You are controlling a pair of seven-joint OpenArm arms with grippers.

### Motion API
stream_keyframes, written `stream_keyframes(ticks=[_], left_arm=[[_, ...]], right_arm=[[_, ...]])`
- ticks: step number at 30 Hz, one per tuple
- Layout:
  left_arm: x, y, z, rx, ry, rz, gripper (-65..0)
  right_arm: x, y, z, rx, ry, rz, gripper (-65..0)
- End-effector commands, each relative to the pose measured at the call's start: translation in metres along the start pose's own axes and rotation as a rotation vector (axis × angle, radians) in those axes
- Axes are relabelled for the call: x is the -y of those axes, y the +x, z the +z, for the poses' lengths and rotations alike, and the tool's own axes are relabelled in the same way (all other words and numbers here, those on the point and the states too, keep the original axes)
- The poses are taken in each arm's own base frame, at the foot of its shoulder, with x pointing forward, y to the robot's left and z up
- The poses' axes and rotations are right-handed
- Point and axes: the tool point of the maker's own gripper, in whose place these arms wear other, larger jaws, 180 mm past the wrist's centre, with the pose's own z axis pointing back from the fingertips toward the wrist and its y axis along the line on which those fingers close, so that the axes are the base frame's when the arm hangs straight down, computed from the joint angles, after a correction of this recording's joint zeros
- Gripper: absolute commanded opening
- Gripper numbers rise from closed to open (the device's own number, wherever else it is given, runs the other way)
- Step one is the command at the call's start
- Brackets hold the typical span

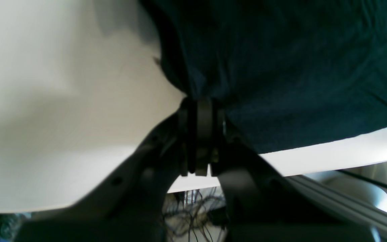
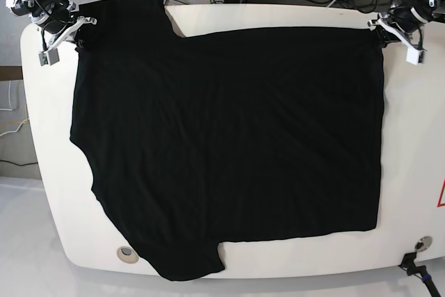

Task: Fold the T-shirt properly
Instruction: 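Lift both shoulder corners and pull them across the shirt toward the hem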

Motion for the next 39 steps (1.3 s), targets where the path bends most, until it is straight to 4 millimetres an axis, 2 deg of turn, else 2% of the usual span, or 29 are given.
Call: stream_keyframes(ticks=[1, 8, 12, 18, 21, 25, 32, 36, 39], left_arm=[[0.001, 0.017, 0.013, 0.053, -0.003, -0.033, -65.0], [-0.003, 0.022, 0.034, 0.078, 0.035, -0.071, -65.0], [-0.001, 0.030, 0.040, 0.108, 0.043, -0.086, -65.0], [0.015, 0.067, 0.041, 0.211, 0.031, -0.147, -65.0], [0.023, 0.071, 0.053, 0.241, 0.007, -0.165, -65.0], [0.029, 0.084, 0.058, 0.279, -0.008, -0.181, -65.0], [0.043, 0.129, 0.054, 0.387, -0.046, -0.215, -65.0], [0.047, 0.146, 0.044, 0.426, -0.062, -0.221, -65.0], [0.041, 0.154, 0.031, 0.433, -0.051, -0.205, -65.0]], right_arm=[[-0.001, 0.019, 0.015, 0.053, -0.010, 0.056, -65.0], [-0.009, 0.030, 0.027, 0.090, -0.007, 0.098, -65.0], [-0.012, 0.036, 0.025, 0.107, 0.005, 0.108, -65.0], [-0.016, 0.064, 0.019, 0.167, 0.019, 0.134, -65.0], [-0.019, 0.075, 0.028, 0.207, 0.026, 0.153, -65.0], [-0.020, 0.104, 0.031, 0.270, 0.025, 0.194, -65.0], [-0.022, 0.163, 0.035, 0.396, 0.028, 0.242, -65.0], [-0.018, 0.188, 0.022, 0.425, 0.045, 0.230, -65.0], [-0.019, 0.205, 0.008, 0.430, 0.058, 0.233, -65.0]])
